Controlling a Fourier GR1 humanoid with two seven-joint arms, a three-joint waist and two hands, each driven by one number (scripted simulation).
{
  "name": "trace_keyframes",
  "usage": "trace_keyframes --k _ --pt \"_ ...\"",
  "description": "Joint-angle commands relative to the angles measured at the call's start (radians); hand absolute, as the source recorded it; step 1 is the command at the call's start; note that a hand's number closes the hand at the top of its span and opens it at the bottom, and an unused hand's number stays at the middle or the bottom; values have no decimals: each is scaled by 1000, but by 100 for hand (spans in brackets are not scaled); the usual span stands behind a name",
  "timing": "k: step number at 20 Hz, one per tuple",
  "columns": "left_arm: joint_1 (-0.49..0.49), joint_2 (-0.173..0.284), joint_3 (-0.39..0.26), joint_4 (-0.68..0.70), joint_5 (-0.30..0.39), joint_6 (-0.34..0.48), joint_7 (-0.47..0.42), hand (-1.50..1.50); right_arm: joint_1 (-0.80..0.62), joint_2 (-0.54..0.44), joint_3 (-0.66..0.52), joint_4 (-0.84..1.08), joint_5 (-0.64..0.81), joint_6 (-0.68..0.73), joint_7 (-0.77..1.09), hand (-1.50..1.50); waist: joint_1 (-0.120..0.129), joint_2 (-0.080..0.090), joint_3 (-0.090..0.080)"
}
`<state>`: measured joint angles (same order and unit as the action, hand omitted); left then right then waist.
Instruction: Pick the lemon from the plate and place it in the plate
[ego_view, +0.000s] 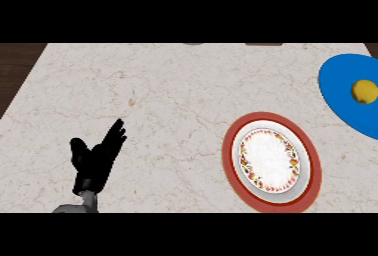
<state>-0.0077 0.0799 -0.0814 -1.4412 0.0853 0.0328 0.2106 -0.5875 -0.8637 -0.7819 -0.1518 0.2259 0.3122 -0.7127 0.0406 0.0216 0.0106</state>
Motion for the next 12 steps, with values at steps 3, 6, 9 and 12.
trace_keyframes --k 3,6,9,12 --pt "-4 -5 10 9 9 2 11 0 104 -68 39 -8 30 176 -64 -150 -12 -4 -3" --pt "32 32 26 35 16 -37 -14 0 151 -24 53 -22 45 110 -129 -150 -6 -2 -2" --pt "-8 -12 -8 -34 -12 27 59 0 208 -10 81 -34 67 115 -186 -150 -16 -8 -2" --pt "2 8 19 6 19 -15 33 0 205 -31 78 -30 61 109 -167 -150 -14 -8 -3"
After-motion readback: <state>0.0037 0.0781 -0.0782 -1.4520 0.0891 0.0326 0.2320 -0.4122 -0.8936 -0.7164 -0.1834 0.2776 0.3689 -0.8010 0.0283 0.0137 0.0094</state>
